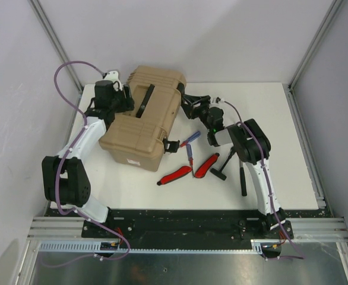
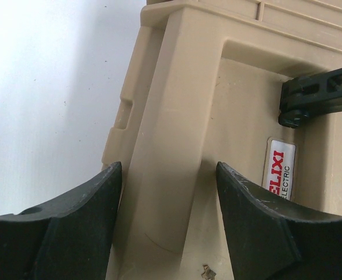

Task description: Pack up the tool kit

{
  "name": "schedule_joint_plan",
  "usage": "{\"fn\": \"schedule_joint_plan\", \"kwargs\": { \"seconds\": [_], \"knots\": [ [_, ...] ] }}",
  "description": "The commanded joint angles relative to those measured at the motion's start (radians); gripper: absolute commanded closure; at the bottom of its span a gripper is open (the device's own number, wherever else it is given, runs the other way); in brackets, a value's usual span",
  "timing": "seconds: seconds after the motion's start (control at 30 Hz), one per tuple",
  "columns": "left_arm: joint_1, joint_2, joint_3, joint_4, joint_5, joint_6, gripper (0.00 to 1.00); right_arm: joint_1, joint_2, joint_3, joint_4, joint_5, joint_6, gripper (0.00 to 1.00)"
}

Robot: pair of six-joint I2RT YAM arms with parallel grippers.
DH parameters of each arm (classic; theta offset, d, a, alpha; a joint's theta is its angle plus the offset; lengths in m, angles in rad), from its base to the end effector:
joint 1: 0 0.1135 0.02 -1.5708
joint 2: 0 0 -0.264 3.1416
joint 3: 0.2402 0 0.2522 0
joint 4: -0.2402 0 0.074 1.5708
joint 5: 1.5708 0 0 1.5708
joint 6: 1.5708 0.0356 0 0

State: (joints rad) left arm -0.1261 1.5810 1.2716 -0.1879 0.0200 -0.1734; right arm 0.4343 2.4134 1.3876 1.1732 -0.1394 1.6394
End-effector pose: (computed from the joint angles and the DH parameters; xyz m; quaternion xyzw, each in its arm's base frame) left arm 0.3676 -0.0473 0.3078 -0.0152 0.8592 -0.0848 0.5043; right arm 0.4546 0.2163 0.1269 0.3258 0.5667 0.6734 0.3453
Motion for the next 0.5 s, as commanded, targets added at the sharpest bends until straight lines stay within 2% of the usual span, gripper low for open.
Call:
{"fn": "schedule_joint_plan", "kwargs": {
  "seconds": [0.0,0.17,0.37,0.47],
  "knots": [
    [-0.11,0.081,-0.087,-0.283,0.151,-0.042,0.34,0.045,-0.19,0.008,0.073,-0.132,-0.164,1.0],
    [-0.111,0.077,-0.087,-0.292,0.104,-0.053,0.35,0.048,-0.277,0.0,-0.167,-0.105,-0.283,1.0],
    [-0.11,0.066,-0.073,-0.307,0.035,-0.077,0.37,0.043,-0.38,0.0,-0.553,-0.024,-0.384,1.0],
    [-0.11,0.061,-0.066,-0.309,0.023,-0.086,0.37,0.039,-0.422,0.001,-0.697,0.023,-0.419,0.92]
  ]
}}
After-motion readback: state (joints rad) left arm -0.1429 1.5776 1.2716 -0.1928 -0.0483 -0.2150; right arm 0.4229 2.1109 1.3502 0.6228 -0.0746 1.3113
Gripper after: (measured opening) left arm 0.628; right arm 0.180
